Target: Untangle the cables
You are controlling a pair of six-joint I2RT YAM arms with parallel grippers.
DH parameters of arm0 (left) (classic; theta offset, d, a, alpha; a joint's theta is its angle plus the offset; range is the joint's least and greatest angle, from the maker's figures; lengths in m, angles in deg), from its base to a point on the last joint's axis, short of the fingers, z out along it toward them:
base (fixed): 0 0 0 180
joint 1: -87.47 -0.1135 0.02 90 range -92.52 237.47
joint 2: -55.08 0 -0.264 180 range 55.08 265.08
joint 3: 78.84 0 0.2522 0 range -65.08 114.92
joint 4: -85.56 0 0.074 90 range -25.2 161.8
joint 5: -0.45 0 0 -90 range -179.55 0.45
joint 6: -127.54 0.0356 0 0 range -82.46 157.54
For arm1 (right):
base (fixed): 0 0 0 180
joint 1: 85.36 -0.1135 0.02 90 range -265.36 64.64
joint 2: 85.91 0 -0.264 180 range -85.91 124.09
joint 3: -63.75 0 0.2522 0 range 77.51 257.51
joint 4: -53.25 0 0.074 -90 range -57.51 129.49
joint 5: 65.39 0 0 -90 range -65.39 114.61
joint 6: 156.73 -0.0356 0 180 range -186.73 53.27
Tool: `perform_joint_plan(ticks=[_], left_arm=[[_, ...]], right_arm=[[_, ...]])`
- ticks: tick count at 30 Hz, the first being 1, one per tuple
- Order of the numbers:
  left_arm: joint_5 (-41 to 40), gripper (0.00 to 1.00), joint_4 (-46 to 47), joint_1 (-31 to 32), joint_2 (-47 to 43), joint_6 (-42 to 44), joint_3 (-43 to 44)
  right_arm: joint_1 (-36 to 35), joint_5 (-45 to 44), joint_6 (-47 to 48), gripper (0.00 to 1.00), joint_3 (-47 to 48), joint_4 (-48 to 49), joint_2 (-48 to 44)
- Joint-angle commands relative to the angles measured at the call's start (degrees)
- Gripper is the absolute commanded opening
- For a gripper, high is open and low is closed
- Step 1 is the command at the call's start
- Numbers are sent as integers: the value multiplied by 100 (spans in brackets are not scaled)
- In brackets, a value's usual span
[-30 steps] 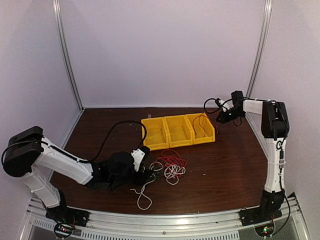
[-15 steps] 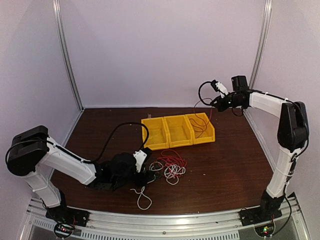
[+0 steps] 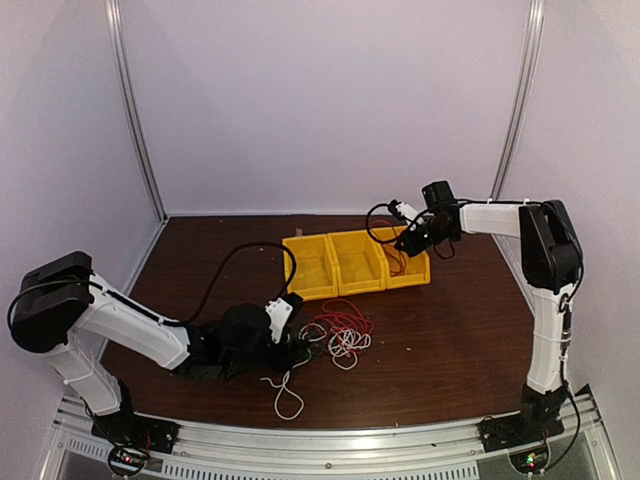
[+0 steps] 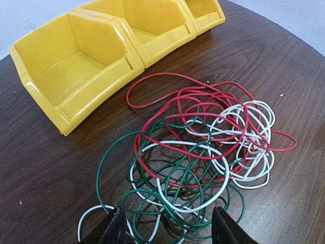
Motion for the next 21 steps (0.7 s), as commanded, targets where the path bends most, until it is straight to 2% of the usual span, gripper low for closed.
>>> perform_joint_plan(ticks=[1,7,10,14,21], left_arm=[[-30,59,242,-20,-137,-61,-65],[-56,59,277,-21,-175,-26,-67],[-66,59,309,-21,-185,-8,-74],[-62,59,347,-20,-198,-9,-106],[-129,59,372,-23,-321,-13,-220]], right_arm=[[-95,-409,-133,0,181,-180,128],[-132,-834,-282,0,103,-406,-34],[-145,-867,-319,3,52,-579,-182],[-146,-828,-334,17,12,-846,-423],[-152,-760,-316,30,-241,-1154,-1302]])
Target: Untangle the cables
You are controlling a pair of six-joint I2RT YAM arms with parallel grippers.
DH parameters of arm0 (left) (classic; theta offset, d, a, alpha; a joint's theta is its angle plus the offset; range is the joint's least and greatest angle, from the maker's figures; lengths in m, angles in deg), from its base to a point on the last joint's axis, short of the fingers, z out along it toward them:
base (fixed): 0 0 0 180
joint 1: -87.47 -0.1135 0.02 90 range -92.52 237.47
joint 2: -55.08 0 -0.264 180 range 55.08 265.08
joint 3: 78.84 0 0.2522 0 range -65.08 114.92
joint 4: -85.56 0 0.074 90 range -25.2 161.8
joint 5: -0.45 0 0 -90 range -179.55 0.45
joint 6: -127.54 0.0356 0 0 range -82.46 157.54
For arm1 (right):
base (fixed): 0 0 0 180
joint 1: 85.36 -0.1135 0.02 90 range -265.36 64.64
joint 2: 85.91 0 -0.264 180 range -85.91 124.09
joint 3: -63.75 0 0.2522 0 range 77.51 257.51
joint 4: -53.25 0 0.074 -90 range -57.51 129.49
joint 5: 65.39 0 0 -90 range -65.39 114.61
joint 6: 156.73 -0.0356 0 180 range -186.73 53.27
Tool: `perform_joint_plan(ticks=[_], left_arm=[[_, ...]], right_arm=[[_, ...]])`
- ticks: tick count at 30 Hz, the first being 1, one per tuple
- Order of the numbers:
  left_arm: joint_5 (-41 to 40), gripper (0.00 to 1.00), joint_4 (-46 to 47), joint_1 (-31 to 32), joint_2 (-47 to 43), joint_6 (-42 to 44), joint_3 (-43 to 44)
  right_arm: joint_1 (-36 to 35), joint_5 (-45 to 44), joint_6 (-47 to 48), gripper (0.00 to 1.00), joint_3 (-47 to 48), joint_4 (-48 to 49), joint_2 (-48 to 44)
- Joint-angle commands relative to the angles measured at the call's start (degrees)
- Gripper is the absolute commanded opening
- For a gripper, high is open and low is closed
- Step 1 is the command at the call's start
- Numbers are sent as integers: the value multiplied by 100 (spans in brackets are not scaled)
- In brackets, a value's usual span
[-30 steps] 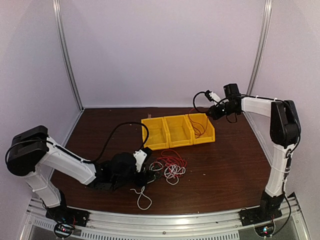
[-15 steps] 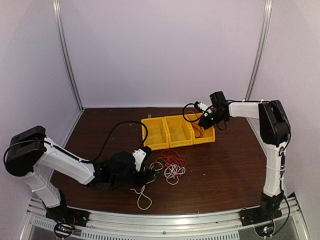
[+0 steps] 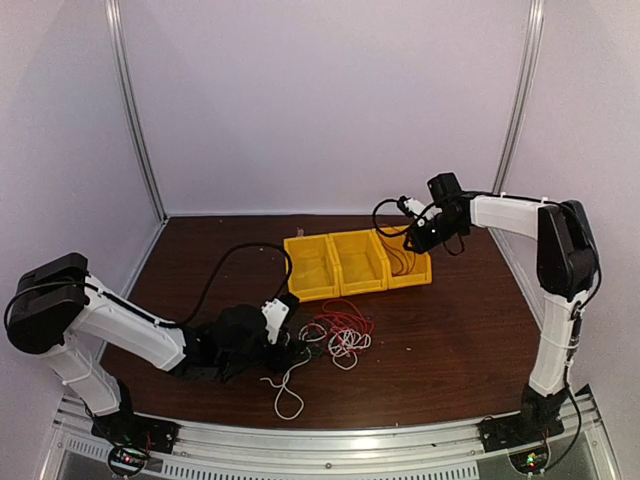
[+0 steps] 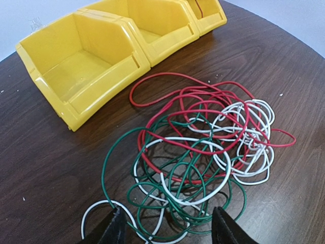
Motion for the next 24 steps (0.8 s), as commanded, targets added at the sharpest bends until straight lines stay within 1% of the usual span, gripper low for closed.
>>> perform_joint_plan(ticks=[1,3,5,7,9,12,14,17,20,24], left_arm=[[-110,59,304,-25,-210,-3,-89],[-145,59,292,-22,-245,-1,-100],[-175,60,263,-20,-237,-2,-73],[-207,61,192,-23,-187,-29,-7],[-203,62,137,-27,-123,-90,78],[-75,63,115,-44,-58,-175,172],[70,63,106,-83,-45,-254,212],[245,63,140,-127,-66,-313,216],[441,63,173,-228,-122,-392,180],[694,65,254,-371,-165,-578,120]], right_arm=[[-24,-21,-14,32,-107,-415,-846],[-39,27,50,36,-205,-553,-1117],[-111,19,136,42,-390,-551,-1387],[-214,-118,164,47,-577,-487,-1604],[-327,-22,291,46,-749,-429,-1707],[-579,676,784,42,-1106,-370,-1808],[-900,1118,1170,40,-1375,-369,-1873],[-1387,1534,1538,38,-1704,-335,-1929],[-1798,1740,1686,41,-1866,-267,-1907],[-2185,1513,1770,42,-1942,-62,-1744]])
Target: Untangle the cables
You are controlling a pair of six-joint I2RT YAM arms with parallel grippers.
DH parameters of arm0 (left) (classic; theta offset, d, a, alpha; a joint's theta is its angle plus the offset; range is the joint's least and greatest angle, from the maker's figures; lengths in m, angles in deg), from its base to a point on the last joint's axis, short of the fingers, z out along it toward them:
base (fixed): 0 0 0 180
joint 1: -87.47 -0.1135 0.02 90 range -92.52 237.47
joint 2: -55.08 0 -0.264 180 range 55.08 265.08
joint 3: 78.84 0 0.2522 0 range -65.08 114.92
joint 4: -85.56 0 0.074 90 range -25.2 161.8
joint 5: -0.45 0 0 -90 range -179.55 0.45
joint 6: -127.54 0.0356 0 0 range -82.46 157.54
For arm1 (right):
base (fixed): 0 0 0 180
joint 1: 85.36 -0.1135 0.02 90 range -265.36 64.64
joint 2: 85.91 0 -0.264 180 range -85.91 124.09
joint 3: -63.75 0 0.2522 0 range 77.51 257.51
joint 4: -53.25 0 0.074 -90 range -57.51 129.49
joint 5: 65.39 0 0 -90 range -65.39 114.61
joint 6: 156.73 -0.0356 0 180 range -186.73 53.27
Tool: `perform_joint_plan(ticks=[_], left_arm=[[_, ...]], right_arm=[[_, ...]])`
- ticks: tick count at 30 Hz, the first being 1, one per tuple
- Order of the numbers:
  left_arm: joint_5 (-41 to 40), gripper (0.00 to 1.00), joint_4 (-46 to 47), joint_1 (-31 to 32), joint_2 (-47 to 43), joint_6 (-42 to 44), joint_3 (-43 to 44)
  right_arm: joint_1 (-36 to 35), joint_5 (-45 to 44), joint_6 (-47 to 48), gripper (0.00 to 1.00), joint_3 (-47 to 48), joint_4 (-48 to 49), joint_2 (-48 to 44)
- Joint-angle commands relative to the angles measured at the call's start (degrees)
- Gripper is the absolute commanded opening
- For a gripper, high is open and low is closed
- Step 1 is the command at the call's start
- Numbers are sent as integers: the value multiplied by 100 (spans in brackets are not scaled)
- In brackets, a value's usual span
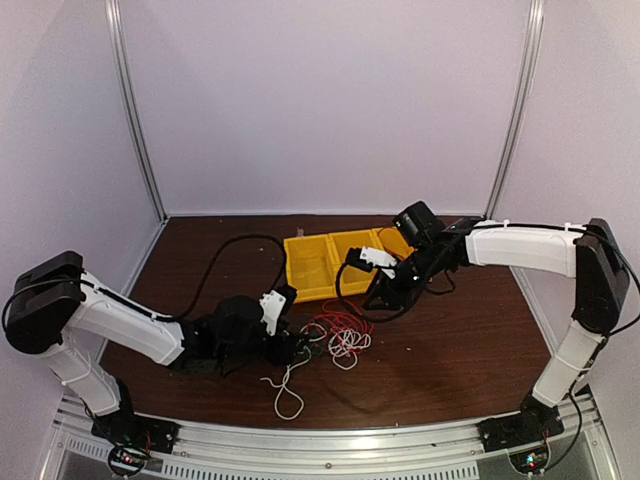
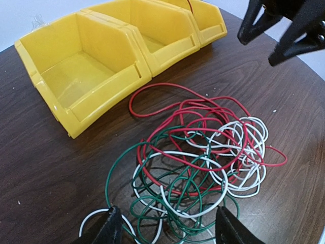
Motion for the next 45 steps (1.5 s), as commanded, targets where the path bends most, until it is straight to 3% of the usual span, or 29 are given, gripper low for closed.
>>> perform_joint_plan(ticks=[1,5,8,16,30,34,38,45], left_arm=[[380,67,286,-173,-61,-303,23],[510,70,309,-286,-81,-494,-17],[623,71,338,-378,-141,-585,-73],[452,70,258,-402,-232,-581,-141],[489,67,345,-403,-70,-545,-94],[448,67,416,-402,-78,-589,-174],[383,67,437,-402,-114,-539,-177],[377,68,645,-402,-206,1,-85]], right_arm=[[-257,128,311,42,-52,300,118],[-327,33,171,41,151,476,480],[-320,-589,-180,32,381,687,840],[-322,-1602,-849,25,588,879,1311],[-316,-1633,-1310,26,890,887,2077],[-316,-1484,-1361,9,926,792,2227],[-318,-1410,-1374,0,832,804,1852],[-334,-761,-1152,0,924,540,365]])
